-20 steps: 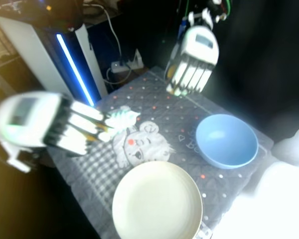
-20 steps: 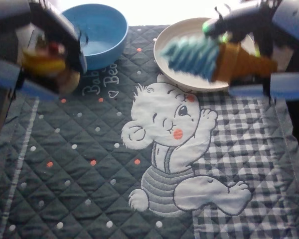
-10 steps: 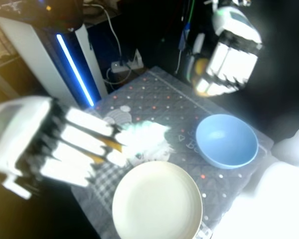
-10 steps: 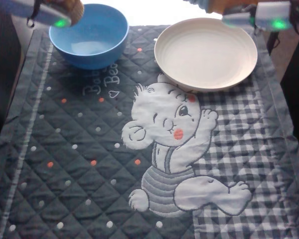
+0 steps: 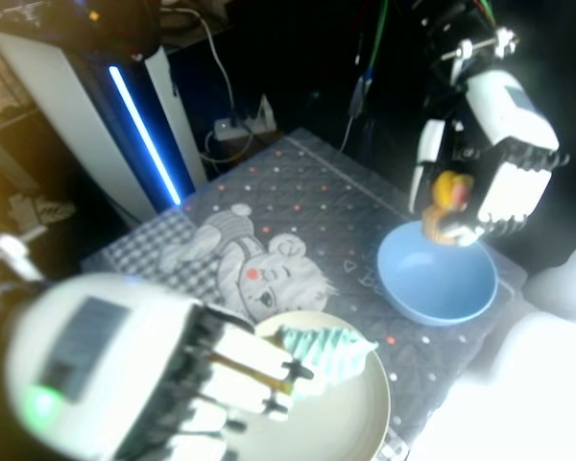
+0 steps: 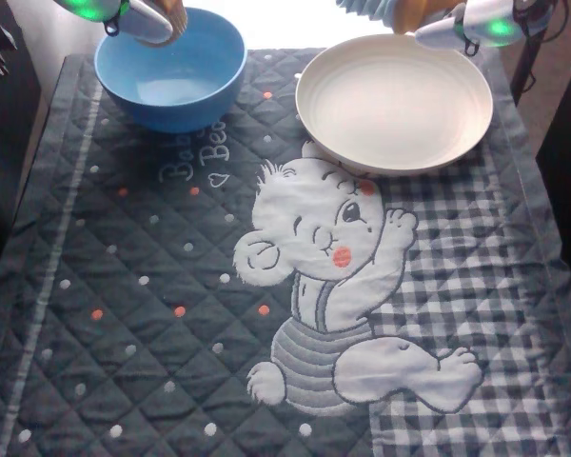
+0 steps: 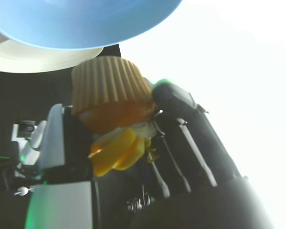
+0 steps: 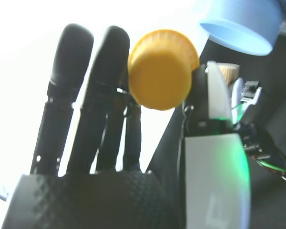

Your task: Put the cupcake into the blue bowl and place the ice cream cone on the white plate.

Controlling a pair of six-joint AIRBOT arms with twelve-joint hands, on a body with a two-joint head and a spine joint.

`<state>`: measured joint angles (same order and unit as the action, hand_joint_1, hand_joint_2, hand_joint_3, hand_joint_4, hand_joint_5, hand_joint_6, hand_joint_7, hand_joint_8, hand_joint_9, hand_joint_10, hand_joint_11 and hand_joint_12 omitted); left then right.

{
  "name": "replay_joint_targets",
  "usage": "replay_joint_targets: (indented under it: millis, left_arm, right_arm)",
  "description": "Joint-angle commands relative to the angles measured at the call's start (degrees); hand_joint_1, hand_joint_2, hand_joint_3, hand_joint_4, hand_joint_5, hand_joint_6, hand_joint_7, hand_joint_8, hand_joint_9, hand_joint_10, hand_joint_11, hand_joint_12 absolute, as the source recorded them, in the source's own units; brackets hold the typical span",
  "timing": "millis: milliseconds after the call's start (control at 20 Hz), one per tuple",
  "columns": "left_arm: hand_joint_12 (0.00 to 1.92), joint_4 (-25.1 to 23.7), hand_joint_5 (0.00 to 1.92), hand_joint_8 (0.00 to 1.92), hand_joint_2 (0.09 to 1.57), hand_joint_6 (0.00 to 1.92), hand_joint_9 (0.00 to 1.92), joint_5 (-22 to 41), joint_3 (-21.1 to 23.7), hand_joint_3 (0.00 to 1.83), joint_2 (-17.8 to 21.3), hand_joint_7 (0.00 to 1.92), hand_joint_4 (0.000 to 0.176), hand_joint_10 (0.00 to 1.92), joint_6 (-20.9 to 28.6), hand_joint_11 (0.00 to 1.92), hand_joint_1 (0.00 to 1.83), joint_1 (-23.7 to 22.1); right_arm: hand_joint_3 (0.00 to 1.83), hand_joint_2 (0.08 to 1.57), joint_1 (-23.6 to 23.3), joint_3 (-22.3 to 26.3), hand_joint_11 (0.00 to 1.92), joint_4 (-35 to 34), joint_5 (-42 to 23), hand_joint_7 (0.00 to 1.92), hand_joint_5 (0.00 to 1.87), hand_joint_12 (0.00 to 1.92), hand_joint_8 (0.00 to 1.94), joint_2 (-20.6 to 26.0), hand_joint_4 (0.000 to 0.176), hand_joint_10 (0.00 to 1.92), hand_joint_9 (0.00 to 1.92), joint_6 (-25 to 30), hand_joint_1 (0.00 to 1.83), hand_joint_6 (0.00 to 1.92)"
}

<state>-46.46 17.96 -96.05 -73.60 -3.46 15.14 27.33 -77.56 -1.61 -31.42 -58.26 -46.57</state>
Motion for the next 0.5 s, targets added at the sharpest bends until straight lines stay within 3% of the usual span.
replay_joint_targets:
  millis: [0, 150, 250, 300, 350, 400, 450]
  left_arm:
    - [0.80, 1.26, 0.97, 0.57, 1.05, 0.89, 1.14, 3.05, -0.47, 0.00, 0.08, 1.15, 0.000, 0.92, 0.34, 1.03, 1.40, -1.20]
    - [0.80, 0.48, 0.91, 0.72, 1.07, 0.99, 1.10, 2.26, -0.61, 0.00, -0.41, 1.09, 0.000, 0.97, 0.36, 0.99, 1.39, -1.10]
    - [0.85, 0.25, 0.79, 0.95, 1.11, 1.15, 1.06, 2.26, -0.53, 0.00, -0.45, 0.98, 0.000, 1.03, 0.36, 0.80, 1.38, -1.02]
    - [0.85, -0.12, 0.72, 0.45, 1.03, 0.47, 0.84, 2.41, -0.38, 0.00, -0.42, 0.82, 0.000, 0.56, 0.36, 0.61, 1.31, -1.02]
    - [0.89, -0.20, 0.56, 0.12, 0.96, 0.14, 0.53, 2.67, -0.22, 0.00, -0.34, 0.52, 0.000, 0.19, 0.36, 0.24, 1.15, -1.02]
    - [0.66, -0.23, 0.44, 0.03, 0.89, 0.03, 0.31, 3.04, -0.09, 0.00, -0.30, 0.33, 0.013, 0.04, 0.36, 0.08, 1.05, -1.02]
    - [0.49, -0.30, 0.38, 0.01, 0.85, 0.00, 0.24, 3.45, 0.10, 0.00, -0.26, 0.28, 0.039, 0.01, 0.36, 0.07, 0.99, -1.02]
  right_arm:
    - [0.00, 1.05, -1.08, -0.21, 1.36, -1.32, -7.83, 1.27, 1.01, 0.87, 0.63, 0.33, 0.000, 0.06, 1.58, 0.16, 1.28, 0.82]
    - [0.00, 1.05, -1.08, -0.27, 1.35, -1.32, -7.39, 1.27, 1.01, 0.91, 0.64, 0.10, 0.000, 0.06, 1.61, 0.16, 1.29, 0.80]
    - [0.00, 1.05, -1.08, 0.03, 1.33, -1.31, -7.39, 1.26, 1.02, 0.91, 0.66, -0.03, 0.000, 0.06, 1.61, 0.17, 1.29, 0.76]
    - [0.00, 1.06, -1.07, 0.34, 1.29, -1.21, -7.40, 1.24, 0.99, 0.95, 0.71, -0.03, 0.000, 0.05, 1.60, 0.17, 1.29, 0.79]
    - [0.00, 0.96, -1.07, 0.55, 1.14, -0.99, -7.40, 0.99, 0.78, 0.98, 0.32, -0.02, 0.000, 0.01, 1.36, 0.17, 1.00, 0.27]
    - [0.00, 0.89, -1.07, 0.70, 0.88, -0.89, -7.41, 0.81, 0.58, 0.95, 0.09, 0.00, 0.000, 0.00, 1.04, 0.17, 0.83, 0.06]
    - [0.00, 0.86, -1.07, 0.81, 0.66, -0.83, -7.41, 0.69, 0.45, 0.99, 0.02, 0.01, 0.000, 0.00, 0.81, 0.17, 0.77, 0.01]
